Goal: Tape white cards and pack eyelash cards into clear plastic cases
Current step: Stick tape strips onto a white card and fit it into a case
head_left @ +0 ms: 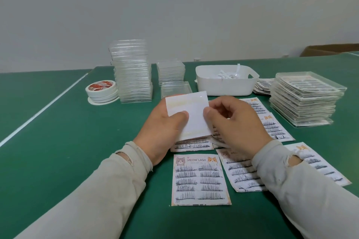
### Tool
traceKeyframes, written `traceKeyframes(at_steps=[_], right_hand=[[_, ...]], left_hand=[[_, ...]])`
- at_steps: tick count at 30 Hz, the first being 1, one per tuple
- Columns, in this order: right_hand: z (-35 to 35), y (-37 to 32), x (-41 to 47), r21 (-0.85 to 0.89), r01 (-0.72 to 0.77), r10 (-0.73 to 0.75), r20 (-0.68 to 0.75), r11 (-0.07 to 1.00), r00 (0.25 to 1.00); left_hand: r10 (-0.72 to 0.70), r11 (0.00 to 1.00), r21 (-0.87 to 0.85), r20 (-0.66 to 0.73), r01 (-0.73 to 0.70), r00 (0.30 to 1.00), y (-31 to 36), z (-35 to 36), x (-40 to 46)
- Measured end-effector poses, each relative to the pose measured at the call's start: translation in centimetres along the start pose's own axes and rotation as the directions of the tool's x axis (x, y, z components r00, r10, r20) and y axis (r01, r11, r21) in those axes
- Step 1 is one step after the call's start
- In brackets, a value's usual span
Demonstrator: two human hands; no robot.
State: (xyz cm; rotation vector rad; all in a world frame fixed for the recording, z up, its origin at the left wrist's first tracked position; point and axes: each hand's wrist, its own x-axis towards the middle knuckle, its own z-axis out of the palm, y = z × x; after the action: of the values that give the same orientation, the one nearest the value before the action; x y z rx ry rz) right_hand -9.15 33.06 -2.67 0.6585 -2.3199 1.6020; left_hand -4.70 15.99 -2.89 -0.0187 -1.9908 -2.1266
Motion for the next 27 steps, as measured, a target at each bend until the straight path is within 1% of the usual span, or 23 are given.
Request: traceKeyframes(at_steps=[1, 3, 8, 12, 14, 16, 19, 20, 21, 22, 24, 25, 27], right_hand=[[-0.1, 0.1, 0.2, 0.011, -0.03, 0.03, -0.021, 0.999, 0.999], [-0.3, 0.2, 0.4, -0.019, -0.062, 0.062, -0.008, 0.998, 0.998], [-0.2, 0.3, 0.4, -0.134, -0.05, 0.049, -0.006, 0.99, 0.999], [-0.2, 0.5, 0.5, -0.077, -0.093, 0.093, -0.003, 0.993, 0.996], [-0.4, 0.3, 0.6, -0.087, -0.099, 0.102, 0.024, 0.991, 0.995], [-1.1, 0.1, 0.8, -0.139, -0.094, 0.098, 0.024, 0.986, 0.995], [-3.1, 0.0, 1.6, -0.221, -0.073, 0.051, -0.104, 0.973, 0.993], [-3.8, -0.2, 1.7, -0.233, -0.058, 0.037, -0.094, 0.971, 0.995], [-4.2, -0.3, 1.6, -0.255, -0.041, 0.035, -0.028, 0.966, 0.999], [-4.4, -0.4, 1.4, -0.299, -0.028, 0.055, 0.083, 0.954, 0.995], [-4.1, -0.6, 0.7, -0.427, -0.004, 0.15, 0.307, 0.904, 0.94], [-3.8, -0.7, 0.4, -0.483, 0.016, 0.19, 0.374, 0.875, 0.908], [-3.5, -0.9, 0.0, -0.558, 0.058, 0.22, 0.419, 0.828, 0.881]], left_hand=[[0.004, 1.0, 0.008, 0.017, -0.004, 1.0, -0.1, 0.0, 0.0], [0.019, 0.999, 0.024, 0.05, -0.02, 0.999, -0.3, 0.0, 0.1], [0.033, 0.998, 0.059, 0.092, -0.038, 0.995, -0.4, 0.0, 0.0], [0.042, 0.998, 0.046, 0.104, -0.047, 0.994, -0.4, 0.0, 0.0], [0.041, 0.998, 0.033, 0.097, -0.045, 0.994, -0.4, 0.2, 0.0], [0.044, 0.999, -0.003, 0.022, -0.044, 0.999, -0.2, 0.1, 0.2], [0.051, 0.996, -0.069, -0.161, -0.062, 0.986, 0.5, -0.7, 0.9], [0.052, 0.995, -0.072, -0.214, -0.069, 0.976, 0.6, -1.0, 1.1], [0.051, 0.995, -0.066, -0.253, -0.07, 0.966, 0.7, -1.3, 1.2], [0.045, 0.996, -0.062, -0.277, -0.064, 0.96, 0.7, -1.3, 1.2], [0.023, 0.997, -0.065, -0.289, -0.044, 0.957, 0.7, -1.2, 1.2], [0.012, 0.997, -0.074, -0.289, -0.034, 0.957, 0.7, -1.2, 1.1], [-0.012, 0.995, -0.101, -0.285, -0.018, 0.958, 0.8, -1.0, 1.0]])
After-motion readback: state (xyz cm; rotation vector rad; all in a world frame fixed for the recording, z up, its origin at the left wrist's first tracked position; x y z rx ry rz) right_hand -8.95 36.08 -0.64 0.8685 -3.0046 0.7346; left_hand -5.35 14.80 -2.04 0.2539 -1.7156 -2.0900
